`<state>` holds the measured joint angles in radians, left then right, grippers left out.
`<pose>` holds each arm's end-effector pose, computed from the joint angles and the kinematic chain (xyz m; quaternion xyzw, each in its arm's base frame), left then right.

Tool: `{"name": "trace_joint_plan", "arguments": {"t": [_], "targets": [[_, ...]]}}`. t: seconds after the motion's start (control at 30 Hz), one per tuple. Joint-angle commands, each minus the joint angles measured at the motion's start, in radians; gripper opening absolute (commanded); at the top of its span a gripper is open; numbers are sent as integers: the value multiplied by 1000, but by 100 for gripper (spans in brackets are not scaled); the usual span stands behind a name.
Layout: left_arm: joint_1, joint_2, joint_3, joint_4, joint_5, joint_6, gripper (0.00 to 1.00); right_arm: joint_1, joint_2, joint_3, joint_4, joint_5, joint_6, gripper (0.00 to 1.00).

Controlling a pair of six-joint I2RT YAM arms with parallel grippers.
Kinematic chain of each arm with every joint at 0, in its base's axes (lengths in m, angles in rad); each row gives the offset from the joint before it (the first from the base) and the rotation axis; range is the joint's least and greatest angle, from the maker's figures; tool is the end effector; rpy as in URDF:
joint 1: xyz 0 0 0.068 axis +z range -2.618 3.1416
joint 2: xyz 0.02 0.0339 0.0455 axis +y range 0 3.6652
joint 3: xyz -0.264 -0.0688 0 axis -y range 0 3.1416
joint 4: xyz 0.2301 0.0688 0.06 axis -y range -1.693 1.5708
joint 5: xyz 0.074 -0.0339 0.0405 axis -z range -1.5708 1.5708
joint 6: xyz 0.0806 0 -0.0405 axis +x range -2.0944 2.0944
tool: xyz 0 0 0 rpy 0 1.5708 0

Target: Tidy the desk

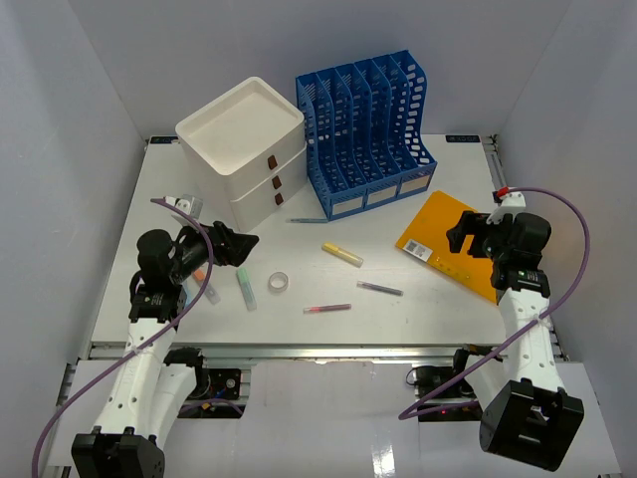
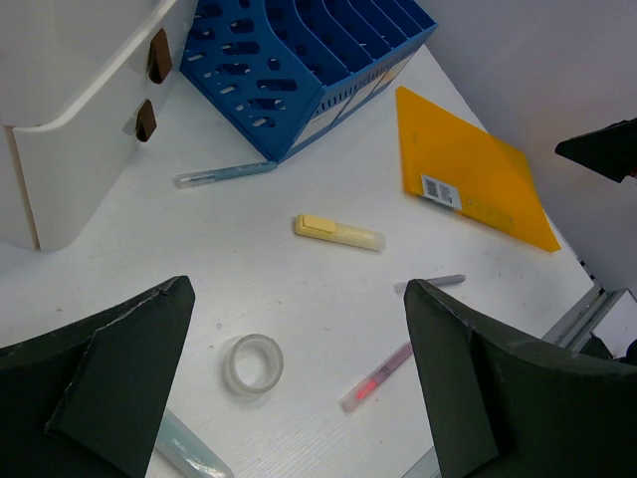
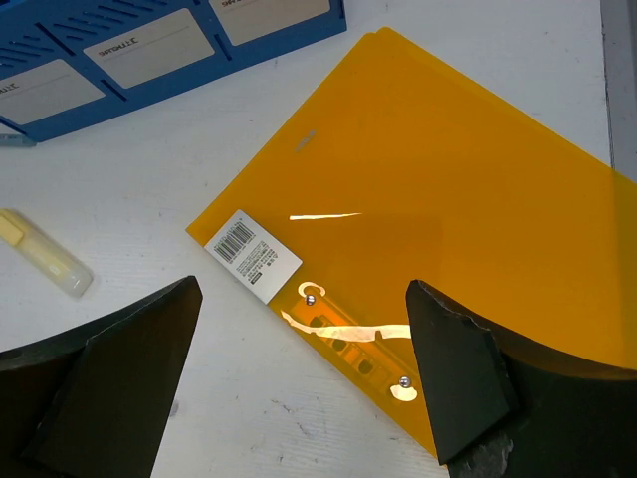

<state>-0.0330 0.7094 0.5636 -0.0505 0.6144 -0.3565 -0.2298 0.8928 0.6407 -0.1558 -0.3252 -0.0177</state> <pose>0.1916 -0.0528 0.2841 0.0707 0.7581 -0.3464 0.5480 0.2301 -0.0274 0.2602 -0.0011 0.8294 0.0673 0.5545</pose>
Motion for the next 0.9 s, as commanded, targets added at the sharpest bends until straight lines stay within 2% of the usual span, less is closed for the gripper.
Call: {"name": "trace_joint_plan", "arguments": {"t": [0.0,0.13,0.3,0.37,0.47,0.53,0.73,0.87], "targets": [[-5,-17,17,14,18,5,98,-8,-6,16,40,-63,0,90],[-9,-16,16,12,18,5,98,-9,-13,-11,41,-175,-80,90],[-10,-21,16,11,16,5,98,-8,-38,-35,-22,-408,-282,90],[-12,-24,17,11,16,5,98,-8,-36,-35,-80,-552,-391,90],[-13,-24,17,11,16,5,98,-4,-18,3,-200,-610,-558,90],[-15,-22,16,11,16,5,98,2,-6,51,-284,-575,-654,90],[-20,-34,18,6,5,7,98,68,59,180,-377,-235,-739,91],[-21,-33,18,6,4,8,98,200,129,157,-399,-8,-775,97]]}}
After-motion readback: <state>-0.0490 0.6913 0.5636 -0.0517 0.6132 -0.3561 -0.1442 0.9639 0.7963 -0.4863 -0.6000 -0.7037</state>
